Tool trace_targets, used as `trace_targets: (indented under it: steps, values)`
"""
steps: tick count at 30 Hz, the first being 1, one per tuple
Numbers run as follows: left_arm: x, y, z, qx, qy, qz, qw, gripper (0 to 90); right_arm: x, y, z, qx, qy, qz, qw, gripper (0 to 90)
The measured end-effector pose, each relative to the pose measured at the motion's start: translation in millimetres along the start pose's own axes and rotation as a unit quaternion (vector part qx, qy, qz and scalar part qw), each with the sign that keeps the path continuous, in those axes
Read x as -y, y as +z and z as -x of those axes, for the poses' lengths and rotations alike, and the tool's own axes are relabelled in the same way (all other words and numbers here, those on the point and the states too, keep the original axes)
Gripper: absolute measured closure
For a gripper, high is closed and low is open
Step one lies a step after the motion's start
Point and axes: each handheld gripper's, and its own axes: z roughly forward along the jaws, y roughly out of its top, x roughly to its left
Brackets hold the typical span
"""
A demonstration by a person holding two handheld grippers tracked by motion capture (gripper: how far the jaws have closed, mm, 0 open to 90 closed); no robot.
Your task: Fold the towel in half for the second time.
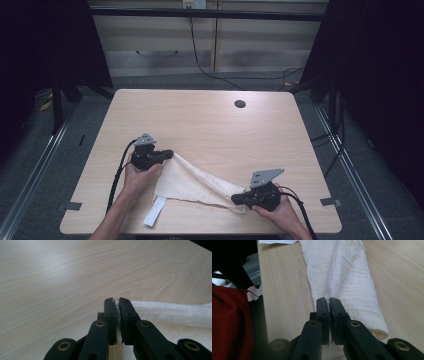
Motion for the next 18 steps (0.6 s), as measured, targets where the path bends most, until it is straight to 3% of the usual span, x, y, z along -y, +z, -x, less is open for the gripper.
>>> trace_targets:
  steps: [5,8,13,18]
  values:
    - [-0.8,0.6,2.7,0.0,0.003,0.0,1.0,85.2,5.1,11.6,-5.0,-0.033,0.004,-0.024,0.9992,87.2]
    - [-2.1,0.3,4.5,0.002,0.003,0.005,1.0,85.3,7.3,17.0,-5.6,-0.031,0.01,-0.038,0.9988,87.4]
    - [-6.8,-6.1,6.0,0.028,-0.01,0.036,0.9989,85.2,7.4,12.0,6.6,0.008,0.024,-0.041,0.9988,87.7]
    - [-18.2,-14.3,18.9,0.048,0.001,0.066,0.9967,85.1,6.5,4.1,26.8,0.061,0.044,-0.04,0.9964,87.7]
